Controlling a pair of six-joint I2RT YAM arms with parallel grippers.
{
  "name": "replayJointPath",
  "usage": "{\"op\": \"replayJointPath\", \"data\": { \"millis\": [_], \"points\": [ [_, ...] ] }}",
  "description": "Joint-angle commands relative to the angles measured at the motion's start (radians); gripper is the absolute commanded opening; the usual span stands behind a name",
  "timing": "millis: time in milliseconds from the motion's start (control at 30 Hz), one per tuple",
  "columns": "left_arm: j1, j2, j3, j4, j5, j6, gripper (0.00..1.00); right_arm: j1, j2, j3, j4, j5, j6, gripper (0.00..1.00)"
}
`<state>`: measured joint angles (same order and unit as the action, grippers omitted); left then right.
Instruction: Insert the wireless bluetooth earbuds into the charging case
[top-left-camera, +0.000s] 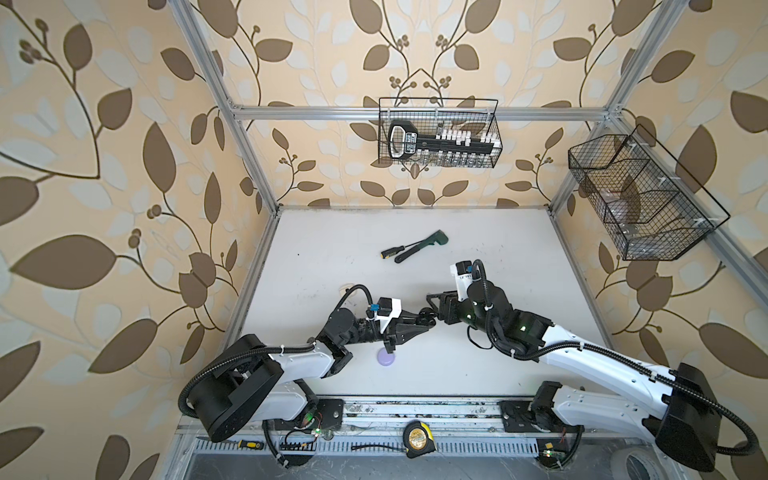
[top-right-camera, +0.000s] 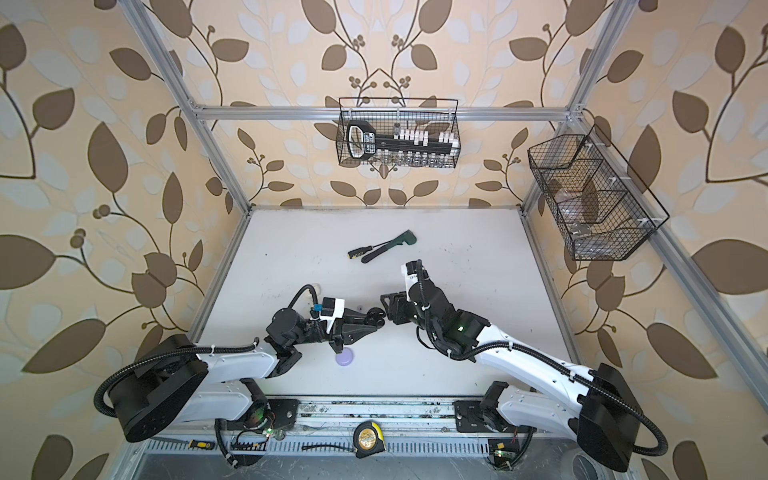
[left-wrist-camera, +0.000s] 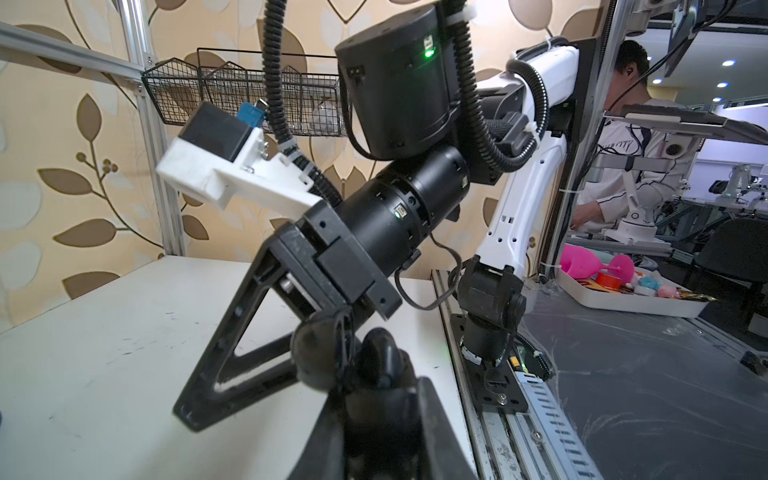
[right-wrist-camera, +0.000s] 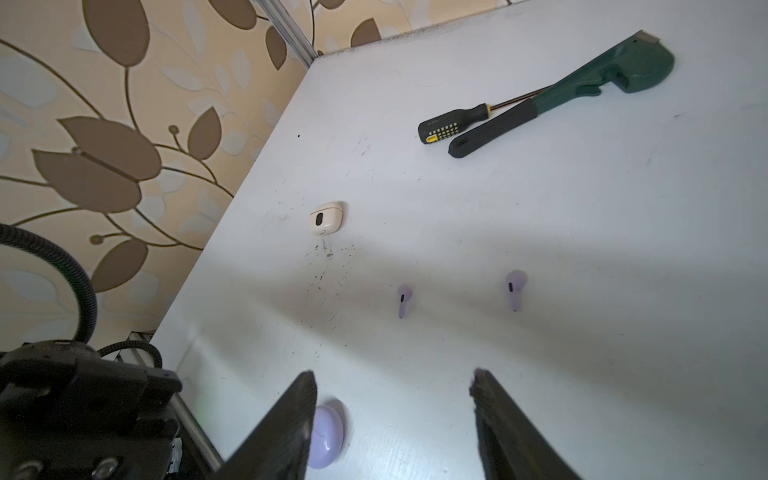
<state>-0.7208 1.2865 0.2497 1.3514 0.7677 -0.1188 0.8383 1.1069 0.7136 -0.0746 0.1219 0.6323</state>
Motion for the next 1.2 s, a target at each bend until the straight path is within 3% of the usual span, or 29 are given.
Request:
{"op": "replayJointPath", "data": {
  "millis": [0, 267, 433, 500, 600, 667, 800, 967, 1167],
  "points": [
    [-0.007, -0.006, 0.027, 0.072, 0.052, -0.015, 0.0, 0.031, -0.005, 0.012, 0.068, -0.043, -0.022, 0.61],
    [-0.006, -0.003, 0.025, 0.072, 0.05, -0.011, 0.0, 0.118, -0.057, 0.007, 0.111, 0.006, -0.076, 0.61],
    [-0.006, -0.001, 0.021, 0.072, 0.04, 0.0, 0.0, 0.192, -0.126, -0.005, 0.106, 0.112, -0.132, 0.62],
    [-0.006, -0.014, 0.001, 0.072, 0.016, 0.015, 0.0, 0.193, -0.146, 0.012, 0.052, 0.215, -0.128, 0.61],
    [-0.006, -0.063, -0.043, 0.071, -0.063, 0.029, 0.0, 0.197, -0.12, 0.127, -0.224, 0.528, -0.052, 0.64],
    [-0.006, -0.112, -0.061, 0.036, -0.103, 0.046, 0.0, 0.199, -0.084, 0.196, -0.37, 0.64, -0.005, 0.64],
    [-0.006, -0.216, -0.023, -0.209, -0.177, 0.11, 0.0, 0.223, -0.078, 0.214, -0.455, 0.72, 0.031, 0.64],
    [-0.002, -0.315, -0.039, -0.34, -0.401, 0.115, 0.0, 0.308, -0.107, 0.217, -0.501, 0.854, 0.046, 0.64],
    [0.003, -0.439, 0.013, -0.563, -0.645, -0.063, 0.0, 0.411, -0.127, 0.23, -0.536, 0.942, 0.059, 0.64]
  ]
}}
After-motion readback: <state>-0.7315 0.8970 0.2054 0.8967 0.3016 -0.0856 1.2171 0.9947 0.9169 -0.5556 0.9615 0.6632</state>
